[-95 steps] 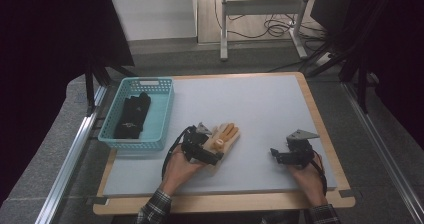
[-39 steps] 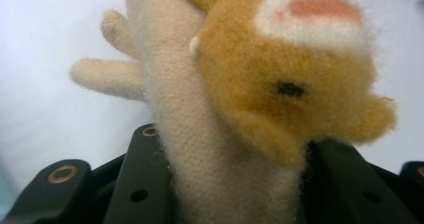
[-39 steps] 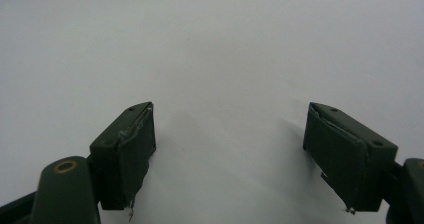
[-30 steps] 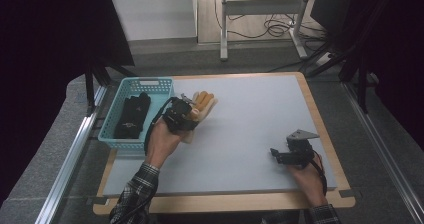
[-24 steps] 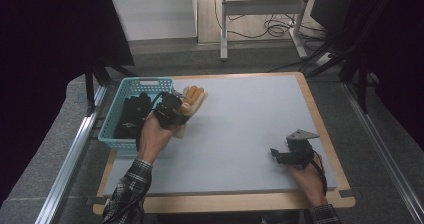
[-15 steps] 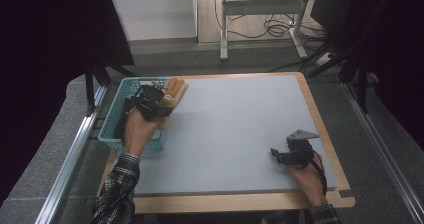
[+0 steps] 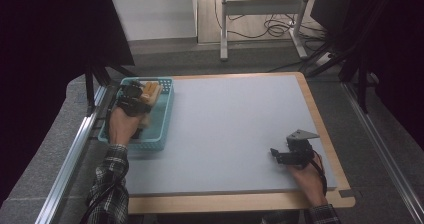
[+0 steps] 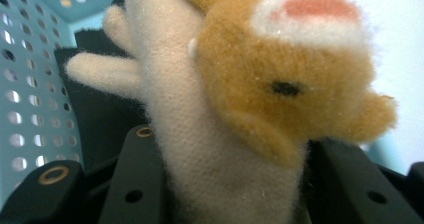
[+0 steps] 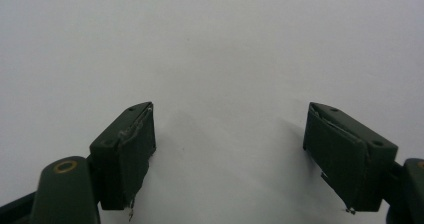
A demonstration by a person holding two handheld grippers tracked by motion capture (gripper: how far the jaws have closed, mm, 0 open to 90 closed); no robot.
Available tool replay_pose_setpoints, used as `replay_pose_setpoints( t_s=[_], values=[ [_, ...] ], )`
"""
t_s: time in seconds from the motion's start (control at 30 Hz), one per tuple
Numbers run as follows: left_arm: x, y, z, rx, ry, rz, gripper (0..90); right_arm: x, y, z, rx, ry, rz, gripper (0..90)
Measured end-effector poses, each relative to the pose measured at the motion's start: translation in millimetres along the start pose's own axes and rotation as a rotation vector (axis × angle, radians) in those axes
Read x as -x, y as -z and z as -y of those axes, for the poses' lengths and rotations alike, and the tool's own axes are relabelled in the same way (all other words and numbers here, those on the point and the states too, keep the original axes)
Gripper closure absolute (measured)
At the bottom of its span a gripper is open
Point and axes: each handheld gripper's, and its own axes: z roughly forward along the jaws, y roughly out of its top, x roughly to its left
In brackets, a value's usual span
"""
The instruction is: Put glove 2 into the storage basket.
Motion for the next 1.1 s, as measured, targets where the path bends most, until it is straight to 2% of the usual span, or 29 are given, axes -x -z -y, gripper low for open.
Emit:
replay_pose_setpoints(
  t_s=[0.1, 0.2, 0.33, 0.4, 0.47, 0.5, 0.53, 0.6, 0.67, 0.73, 0.77, 0.87, 0.97, 1.03, 1.07, 1.1],
  values=[
    [-1.4, -16.7, -3.3, -0.024, 0.003, 0.004, 59.0, 0.0, 0.0, 0.0, 0.0, 0.0, 0.0, 20.4],
    [3.5, -31.3, -5.9, -0.041, -0.006, 0.019, 58.7, 0.0, 0.0, 0.0, 0.0, 0.0, 0.0, 20.4],
    [15.3, -50.0, -9.4, -0.084, -0.052, 0.011, 57.5, 0.1, -0.1, 0.0, 0.001, -0.001, -0.001, 20.4],
    [15.5, -58.6, -10.1, -0.108, -0.064, 0.028, 54.8, 0.1, -0.1, 0.0, 0.0, -0.001, -0.001, 20.4],
    [14.4, -64.0, -9.7, -0.129, -0.073, 0.048, 48.6, 0.1, -0.1, 0.0, 0.0, -0.001, -0.001, 20.4],
    [14.7, -66.4, -9.3, -0.148, -0.079, 0.047, 42.2, 0.2, -0.2, 0.0, 0.0, -0.001, -0.002, 20.4],
    [14.7, -67.4, -8.7, -0.159, -0.087, 0.037, 34.6, 0.2, -0.1, -0.1, -0.002, -0.003, -0.002, 20.4],
    [13.5, -67.0, -8.1, -0.172, -0.077, -0.001, 27.8, 0.2, -0.1, -0.1, -0.002, -0.002, -0.002, 20.4],
    [10.7, -62.0, -7.4, -0.187, -0.059, -0.009, 17.3, 0.2, -0.1, -0.1, -0.002, -0.002, -0.002, 20.4],
    [7.5, -52.3, -7.3, -0.17, -0.039, 0.008, 8.3, 0.2, -0.1, -0.1, -0.002, -0.002, -0.002, 20.4],
    [5.8, -45.7, -7.7, -0.158, -0.033, 0.015, 7.0, 0.2, -0.1, -0.1, -0.002, -0.002, -0.002, 20.4],
    [0.3, -25.2, -9.5, -0.102, -0.025, 0.047, 6.1, 0.1, -0.2, -0.1, -0.002, -0.002, -0.002, 20.3],
    [-7.9, -7.2, -11.2, -0.035, 0.003, 0.037, 10.1, 0.1, -0.1, -0.1, -0.003, -0.001, -0.001, 20.4],
    [-13.3, -2.7, -9.4, -0.011, 0.023, 0.015, 25.1, 0.1, -0.1, -0.1, -0.002, -0.002, -0.002, 20.4],
    [-15.0, -3.5, -8.4, -0.012, 0.023, 0.005, 37.1, 0.1, -0.1, -0.1, -0.002, -0.002, -0.001, 20.4],
    [-16.5, -6.1, -6.8, -0.024, 0.026, -0.015, 45.0, 0.2, -0.1, -0.1, -0.003, -0.002, -0.002, 20.4]
  ],
)
